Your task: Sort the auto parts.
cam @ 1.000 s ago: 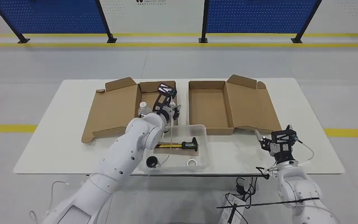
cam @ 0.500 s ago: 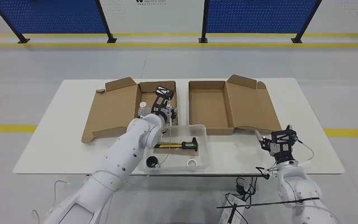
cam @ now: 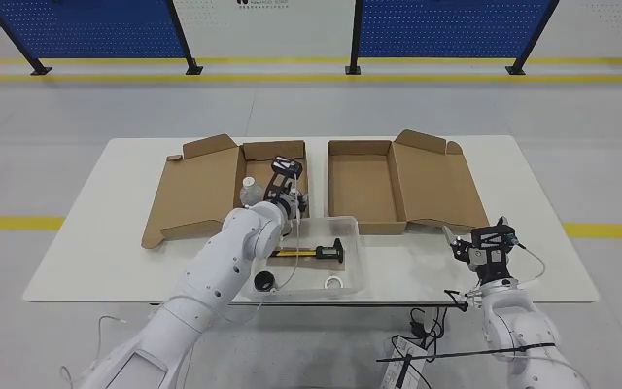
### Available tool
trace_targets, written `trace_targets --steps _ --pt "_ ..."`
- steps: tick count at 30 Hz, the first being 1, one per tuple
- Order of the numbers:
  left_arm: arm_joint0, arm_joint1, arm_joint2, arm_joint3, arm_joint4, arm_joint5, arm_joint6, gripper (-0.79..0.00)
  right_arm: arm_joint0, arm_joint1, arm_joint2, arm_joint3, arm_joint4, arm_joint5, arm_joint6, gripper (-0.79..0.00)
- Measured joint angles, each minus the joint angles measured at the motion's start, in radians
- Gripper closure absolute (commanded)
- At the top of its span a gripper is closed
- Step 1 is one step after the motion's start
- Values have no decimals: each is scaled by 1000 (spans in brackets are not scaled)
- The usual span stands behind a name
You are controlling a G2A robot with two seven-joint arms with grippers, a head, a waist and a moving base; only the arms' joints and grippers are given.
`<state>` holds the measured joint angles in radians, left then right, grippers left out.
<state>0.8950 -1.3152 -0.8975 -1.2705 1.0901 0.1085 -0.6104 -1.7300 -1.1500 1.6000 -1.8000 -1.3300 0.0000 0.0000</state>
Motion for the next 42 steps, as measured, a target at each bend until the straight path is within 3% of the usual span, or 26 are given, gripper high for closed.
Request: trace_targets --steps 2,4,6,7,16,23,33,42 --pt "-1 -3 -1 5 -1 -2 -2 -212 0 0 0 0 0 0 0 -785" --pt "-1 -5 -1 10 -1 -5 -4 -329 0 0 0 0 0 0 0 -785" --pt "-2 -7 -2 15 -1 -8 -6 -730 0 0 0 0 0 0 0 -785" --pt "-3 -8 -3 17 0 -8 -7 -785 0 0 0 0 0 0 0 -785" --pt "2 -13 -17 7 13 -12 -18 -785 0 0 0 0 0 0 0 -785" --pt "16 -9 -43 -65 37 -26 -33 -785 0 0 0 0 0 0 0 -785" --pt "81 15 -114 -266 85 -114 -105 -785 0 0 0 0 0 0 0 -785" --pt "155 41 -200 -464 -66 -309 -275 -785 0 0 0 0 0 0 0 -785"
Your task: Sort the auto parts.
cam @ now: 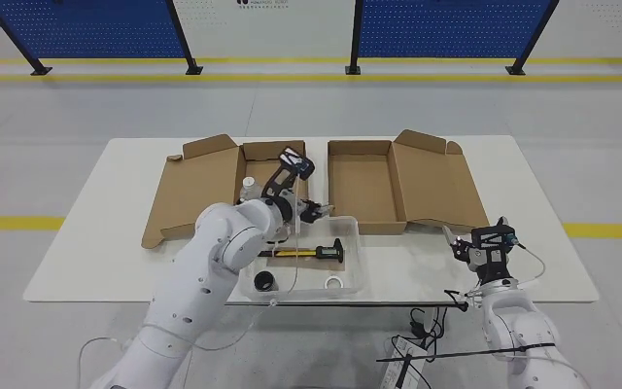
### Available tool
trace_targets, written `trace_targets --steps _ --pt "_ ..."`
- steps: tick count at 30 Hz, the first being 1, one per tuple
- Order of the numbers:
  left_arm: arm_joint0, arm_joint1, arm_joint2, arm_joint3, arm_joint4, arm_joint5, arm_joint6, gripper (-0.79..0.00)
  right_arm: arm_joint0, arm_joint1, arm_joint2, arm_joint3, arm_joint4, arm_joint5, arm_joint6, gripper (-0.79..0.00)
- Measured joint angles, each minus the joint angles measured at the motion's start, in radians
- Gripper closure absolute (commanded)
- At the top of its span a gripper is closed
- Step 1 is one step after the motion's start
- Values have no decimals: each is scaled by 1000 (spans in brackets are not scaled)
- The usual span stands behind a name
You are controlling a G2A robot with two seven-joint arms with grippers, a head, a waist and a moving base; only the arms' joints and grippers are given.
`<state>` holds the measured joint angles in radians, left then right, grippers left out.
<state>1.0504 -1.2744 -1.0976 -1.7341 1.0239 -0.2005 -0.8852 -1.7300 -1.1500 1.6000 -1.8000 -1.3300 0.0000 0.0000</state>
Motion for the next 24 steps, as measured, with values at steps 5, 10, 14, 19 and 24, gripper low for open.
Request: trace_targets --steps 5,10,14,19,24 --pt "16 17 -46 -56 -153 -110 -193 -785 0 0 0 0 0 0 0 -785" --pt "38 36 -96 -76 -300 -155 -383 -785 0 0 0 0 0 0 0 -785" --pt "43 54 -116 -70 -346 -180 -543 -785 0 0 0 0 0 0 0 -785" --pt "34 72 -112 -77 -402 -139 -595 -785 0 0 0 0 0 0 0 -785" --pt "34 72 -112 -77 -401 -140 -594 -785 0 0 0 0 0 0 0 -785"
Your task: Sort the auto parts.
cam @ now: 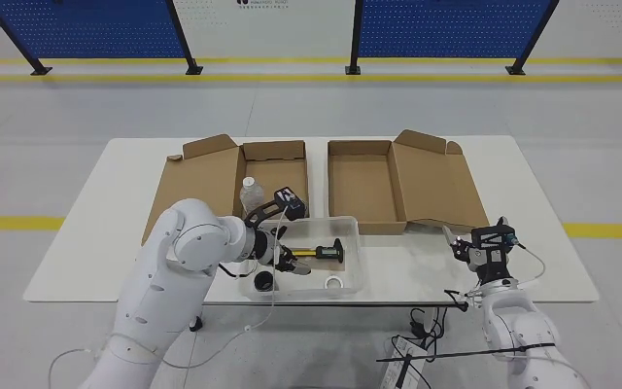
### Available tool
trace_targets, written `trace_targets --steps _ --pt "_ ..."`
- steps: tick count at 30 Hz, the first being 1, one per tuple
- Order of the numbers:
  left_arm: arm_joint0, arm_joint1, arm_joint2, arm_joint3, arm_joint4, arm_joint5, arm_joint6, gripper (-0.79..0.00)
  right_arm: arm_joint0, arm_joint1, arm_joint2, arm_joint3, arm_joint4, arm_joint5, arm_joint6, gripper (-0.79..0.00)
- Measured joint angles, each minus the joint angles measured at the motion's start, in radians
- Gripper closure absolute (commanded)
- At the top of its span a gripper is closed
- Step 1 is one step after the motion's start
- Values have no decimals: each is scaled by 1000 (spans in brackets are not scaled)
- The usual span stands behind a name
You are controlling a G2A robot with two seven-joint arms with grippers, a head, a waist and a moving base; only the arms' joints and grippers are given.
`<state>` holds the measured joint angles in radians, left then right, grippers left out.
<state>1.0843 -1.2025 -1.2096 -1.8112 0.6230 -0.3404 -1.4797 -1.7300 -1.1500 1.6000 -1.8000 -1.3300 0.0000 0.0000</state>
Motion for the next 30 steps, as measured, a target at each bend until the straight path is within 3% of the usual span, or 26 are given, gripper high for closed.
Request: trace_targets --steps 10,15,21,30 --pt "1 0 0 -1 2 -1 2 -785 0 0 0 0 0 0 0 -785" --pt "-1 14 26 -16 84 -20 20 -785 0 0 0 0 0 0 0 -785" --pt "-57 61 121 3 97 -13 13 -785 0 0 0 0 0 0 0 -785" --pt "-171 156 278 53 -5 -9 9 -785 0 0 0 0 0 0 0 -785"
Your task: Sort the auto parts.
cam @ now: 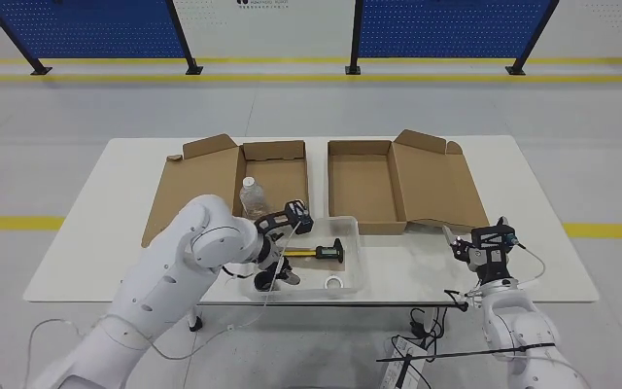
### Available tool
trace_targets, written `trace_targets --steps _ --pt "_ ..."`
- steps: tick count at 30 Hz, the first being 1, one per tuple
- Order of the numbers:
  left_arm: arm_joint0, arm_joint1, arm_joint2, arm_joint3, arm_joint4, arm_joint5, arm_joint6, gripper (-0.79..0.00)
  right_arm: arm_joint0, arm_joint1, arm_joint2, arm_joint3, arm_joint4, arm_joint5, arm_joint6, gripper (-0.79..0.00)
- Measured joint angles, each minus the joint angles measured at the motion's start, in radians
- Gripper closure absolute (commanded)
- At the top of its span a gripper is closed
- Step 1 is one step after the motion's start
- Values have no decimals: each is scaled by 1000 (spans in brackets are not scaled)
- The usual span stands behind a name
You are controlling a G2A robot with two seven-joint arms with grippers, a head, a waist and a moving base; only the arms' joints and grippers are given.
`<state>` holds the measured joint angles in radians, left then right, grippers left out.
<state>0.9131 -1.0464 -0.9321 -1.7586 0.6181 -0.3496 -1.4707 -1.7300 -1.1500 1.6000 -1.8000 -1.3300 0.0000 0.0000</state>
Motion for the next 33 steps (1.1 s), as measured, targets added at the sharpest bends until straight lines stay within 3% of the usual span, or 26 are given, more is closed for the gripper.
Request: trace_targets --steps 7,11,22,33 --pt "-60 74 51 20 -73 -17 17 -662 0 0 0 0 0 0 0 -785" --pt "-85 109 83 28 -98 -30 30 -499 0 0 0 0 0 0 0 -785" --pt "-160 173 213 58 -137 -57 57 -425 0 0 0 0 0 0 0 -785" --pt "-232 185 331 110 -139 -67 67 -369 0 0 0 0 0 0 0 -785"
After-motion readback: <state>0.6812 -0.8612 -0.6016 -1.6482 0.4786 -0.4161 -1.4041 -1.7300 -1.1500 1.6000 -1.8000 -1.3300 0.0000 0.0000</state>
